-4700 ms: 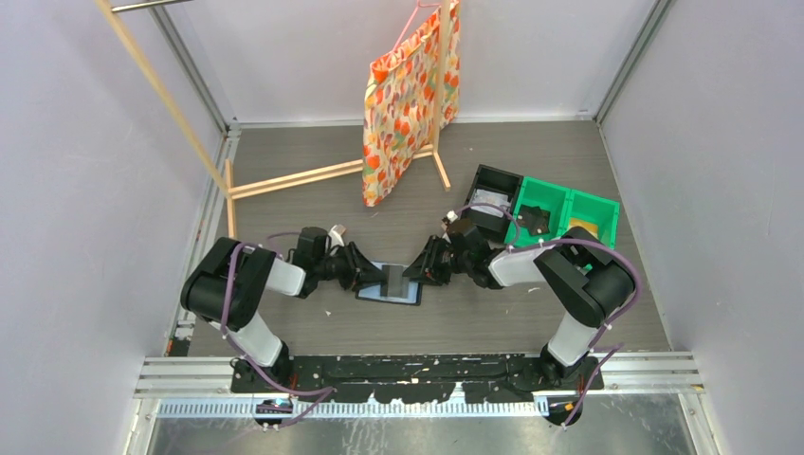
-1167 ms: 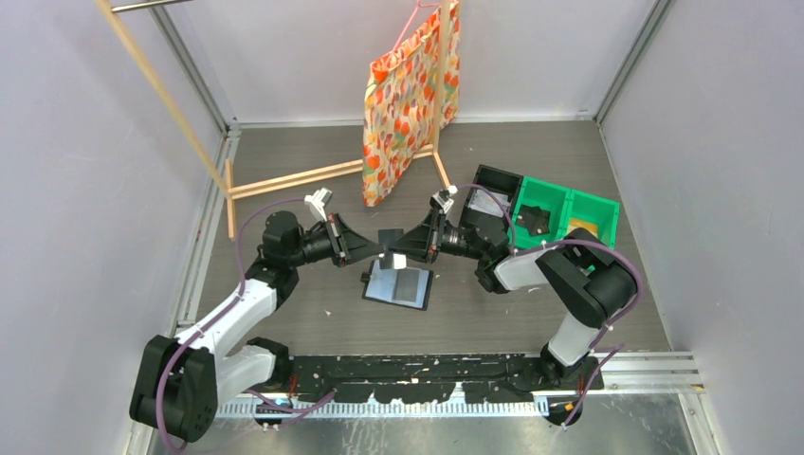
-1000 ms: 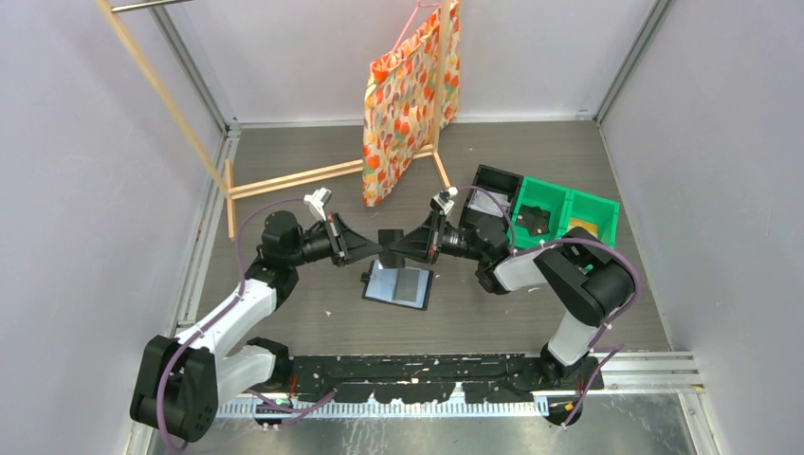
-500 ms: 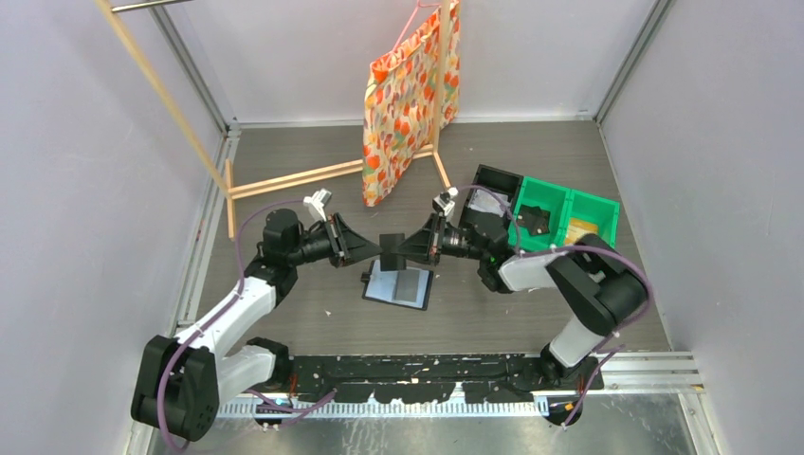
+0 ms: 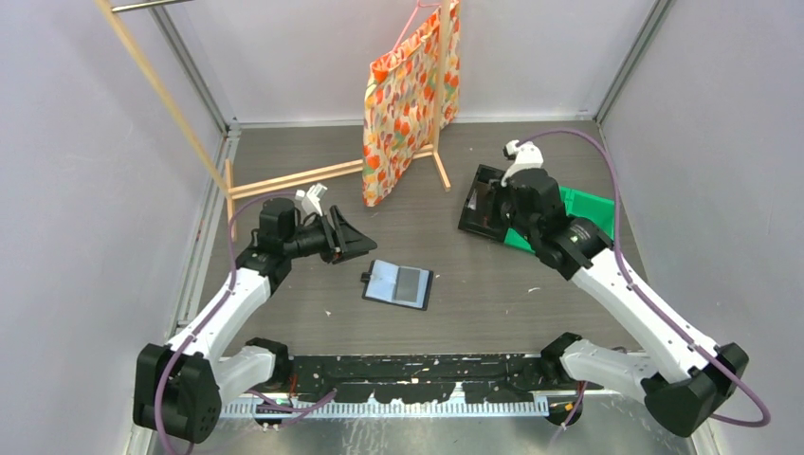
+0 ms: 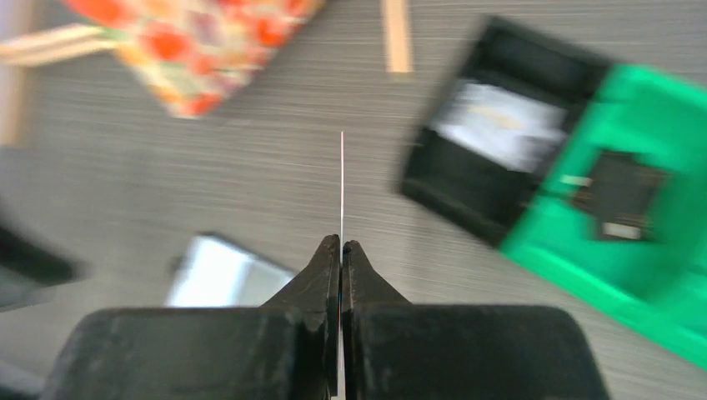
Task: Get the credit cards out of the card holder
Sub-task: Place the credit card in the storage box.
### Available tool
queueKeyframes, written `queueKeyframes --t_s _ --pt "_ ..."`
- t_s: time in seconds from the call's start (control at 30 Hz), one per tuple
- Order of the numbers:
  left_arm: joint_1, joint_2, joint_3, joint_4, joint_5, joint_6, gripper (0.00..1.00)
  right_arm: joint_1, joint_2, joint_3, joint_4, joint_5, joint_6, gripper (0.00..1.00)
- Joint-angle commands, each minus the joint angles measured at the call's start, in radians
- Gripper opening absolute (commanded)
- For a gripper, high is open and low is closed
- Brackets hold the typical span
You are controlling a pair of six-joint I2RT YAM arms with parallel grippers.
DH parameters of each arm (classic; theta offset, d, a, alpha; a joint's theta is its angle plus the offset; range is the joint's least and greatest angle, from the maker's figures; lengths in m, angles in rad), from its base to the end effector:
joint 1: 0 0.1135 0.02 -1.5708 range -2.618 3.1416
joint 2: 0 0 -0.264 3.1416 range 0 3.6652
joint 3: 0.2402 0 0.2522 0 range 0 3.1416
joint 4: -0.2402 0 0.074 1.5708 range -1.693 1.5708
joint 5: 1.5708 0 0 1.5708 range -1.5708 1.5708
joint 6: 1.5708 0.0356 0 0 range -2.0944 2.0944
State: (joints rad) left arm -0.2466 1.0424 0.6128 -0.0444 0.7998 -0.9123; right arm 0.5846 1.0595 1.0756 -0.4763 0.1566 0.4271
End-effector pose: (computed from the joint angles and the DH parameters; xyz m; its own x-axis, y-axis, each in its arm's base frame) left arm 0.2095 -0.0791 0.2489 -0.8949 -0.3431 -0.2855 0.1327 0.4063 -0.9040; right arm 0.1970 0.1237 0.3592 -0.5146 0.1501 -0.8442 -0.2367 0.9215 0.3081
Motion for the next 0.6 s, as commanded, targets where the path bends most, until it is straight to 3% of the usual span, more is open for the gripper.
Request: queueKeyframes --t_s 0.0,0.1,0.27,0.4,0.57 --pt "0.004 -0.037 0.044 -0.054 -0.007 0.058 0.52 -0.002 -0.056 -0.04 -0.215 0.486 -0.409 0.01" --pt "0.004 -0.028 0.048 -0.049 0.007 0.065 0.52 -0.001 -0.098 -0.125 -0.071 0.609 -0.658 0.01" --pt "0.004 0.015 0.025 0.022 0.044 0.034 0.51 0.0 -0.073 -0.27 0.174 0.645 -1.105 0.01" --pt "0.004 0.035 0.007 0.07 0.063 0.013 0.43 -0.048 -0.084 -0.415 0.343 0.505 -1.484 0.01" --pt "0.004 0.038 -0.003 0.08 0.073 0.006 0.4 -0.23 -0.009 -0.386 0.318 0.241 -1.555 0.01"
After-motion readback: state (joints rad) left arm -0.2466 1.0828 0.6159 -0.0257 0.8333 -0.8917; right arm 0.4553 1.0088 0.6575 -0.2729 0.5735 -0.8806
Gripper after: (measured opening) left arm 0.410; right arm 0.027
